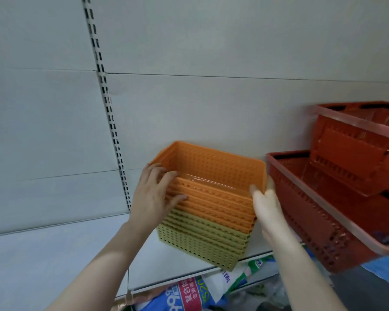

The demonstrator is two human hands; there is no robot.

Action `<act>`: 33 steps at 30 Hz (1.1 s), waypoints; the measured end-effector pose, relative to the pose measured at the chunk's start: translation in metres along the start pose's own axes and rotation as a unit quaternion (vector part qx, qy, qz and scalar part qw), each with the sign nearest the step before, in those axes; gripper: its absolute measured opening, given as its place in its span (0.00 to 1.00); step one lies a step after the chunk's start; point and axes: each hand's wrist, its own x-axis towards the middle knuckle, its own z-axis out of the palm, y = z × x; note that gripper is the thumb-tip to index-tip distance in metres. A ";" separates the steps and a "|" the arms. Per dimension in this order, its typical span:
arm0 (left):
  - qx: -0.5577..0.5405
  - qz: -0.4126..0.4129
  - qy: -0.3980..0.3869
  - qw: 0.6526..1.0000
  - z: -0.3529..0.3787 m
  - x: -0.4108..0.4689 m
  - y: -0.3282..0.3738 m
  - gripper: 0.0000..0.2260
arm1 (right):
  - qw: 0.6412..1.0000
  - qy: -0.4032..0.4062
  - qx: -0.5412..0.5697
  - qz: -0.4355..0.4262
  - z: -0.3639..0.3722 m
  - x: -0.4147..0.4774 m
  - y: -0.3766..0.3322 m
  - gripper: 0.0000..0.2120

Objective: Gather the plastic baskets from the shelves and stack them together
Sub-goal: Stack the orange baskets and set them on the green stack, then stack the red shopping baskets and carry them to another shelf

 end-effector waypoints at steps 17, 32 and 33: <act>0.125 -0.037 -0.046 0.990 -0.009 0.010 0.019 0.16 | 0.969 -0.045 -0.238 -0.054 0.003 0.076 -0.030 0.27; -0.132 -0.046 -0.147 0.979 0.013 0.064 0.168 0.20 | 0.884 0.438 -0.131 -0.096 -0.310 0.075 -0.032 0.22; -0.160 -0.048 -0.166 0.972 0.026 0.069 0.192 0.21 | 0.897 0.428 -0.094 -0.057 -0.330 0.096 -0.032 0.25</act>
